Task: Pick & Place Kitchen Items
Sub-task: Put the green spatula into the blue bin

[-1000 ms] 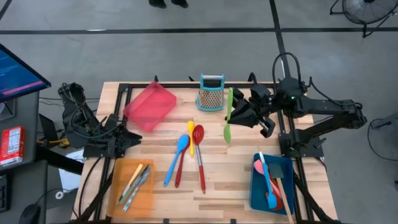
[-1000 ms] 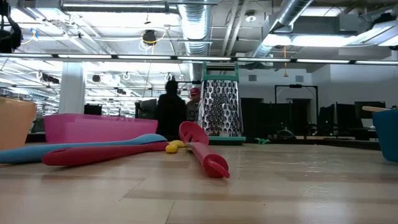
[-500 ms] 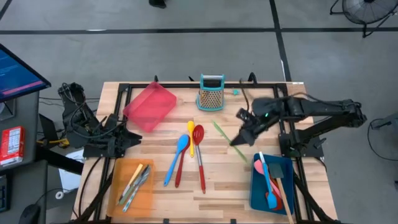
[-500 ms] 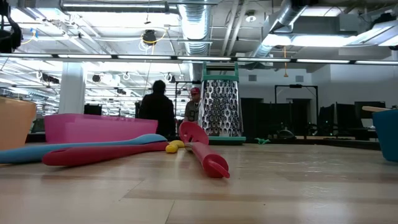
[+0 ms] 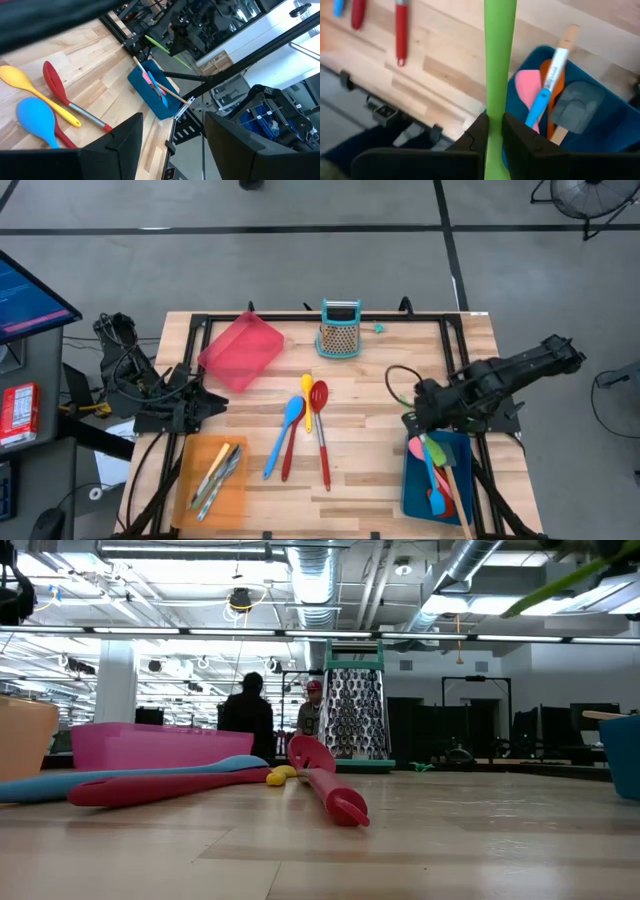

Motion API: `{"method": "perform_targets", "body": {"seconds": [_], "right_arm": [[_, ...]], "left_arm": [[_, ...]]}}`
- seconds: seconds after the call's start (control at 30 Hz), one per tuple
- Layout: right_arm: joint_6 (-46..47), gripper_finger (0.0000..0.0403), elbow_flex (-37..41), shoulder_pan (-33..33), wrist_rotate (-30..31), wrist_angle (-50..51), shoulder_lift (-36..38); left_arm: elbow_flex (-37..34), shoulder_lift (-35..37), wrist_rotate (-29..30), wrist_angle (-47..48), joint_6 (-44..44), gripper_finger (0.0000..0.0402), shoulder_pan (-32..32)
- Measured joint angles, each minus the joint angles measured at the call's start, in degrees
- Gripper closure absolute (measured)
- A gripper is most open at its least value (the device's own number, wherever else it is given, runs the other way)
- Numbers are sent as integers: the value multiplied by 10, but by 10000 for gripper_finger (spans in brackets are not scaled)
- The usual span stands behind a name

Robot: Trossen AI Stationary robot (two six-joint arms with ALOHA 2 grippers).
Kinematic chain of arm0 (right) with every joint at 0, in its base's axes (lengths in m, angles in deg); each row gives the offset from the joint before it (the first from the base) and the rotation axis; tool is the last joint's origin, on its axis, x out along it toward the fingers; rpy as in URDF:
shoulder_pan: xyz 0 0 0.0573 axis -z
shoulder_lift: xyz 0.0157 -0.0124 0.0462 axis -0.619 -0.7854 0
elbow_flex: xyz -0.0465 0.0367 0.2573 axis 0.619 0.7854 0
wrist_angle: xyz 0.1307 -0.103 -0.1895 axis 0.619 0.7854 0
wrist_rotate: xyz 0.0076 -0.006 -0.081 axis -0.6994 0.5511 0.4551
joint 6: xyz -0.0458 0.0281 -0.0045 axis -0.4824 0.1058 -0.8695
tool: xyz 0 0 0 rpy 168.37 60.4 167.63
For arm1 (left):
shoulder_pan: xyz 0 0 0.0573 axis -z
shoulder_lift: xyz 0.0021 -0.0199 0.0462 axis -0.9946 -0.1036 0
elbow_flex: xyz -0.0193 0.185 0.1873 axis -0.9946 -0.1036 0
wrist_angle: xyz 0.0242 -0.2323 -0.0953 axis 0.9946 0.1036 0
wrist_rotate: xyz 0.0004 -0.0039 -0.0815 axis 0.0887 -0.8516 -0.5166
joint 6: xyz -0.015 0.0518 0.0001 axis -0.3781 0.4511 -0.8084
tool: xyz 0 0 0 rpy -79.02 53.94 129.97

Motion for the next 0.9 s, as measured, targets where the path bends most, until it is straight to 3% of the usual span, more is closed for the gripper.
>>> {"method": "perform_targets", "body": {"seconds": [0.23,0.47,0.9], "right_arm": [[183,363,3,-109,70,64,-1],[335,363,59,-208,113,62,-3],[373,363,147,-293,77,-53,-98]], "left_arm": [[0,0,0,0,0,207,0],[0,0,0,0,0,207,0],[0,0,0,0,-4,207,0]]}}
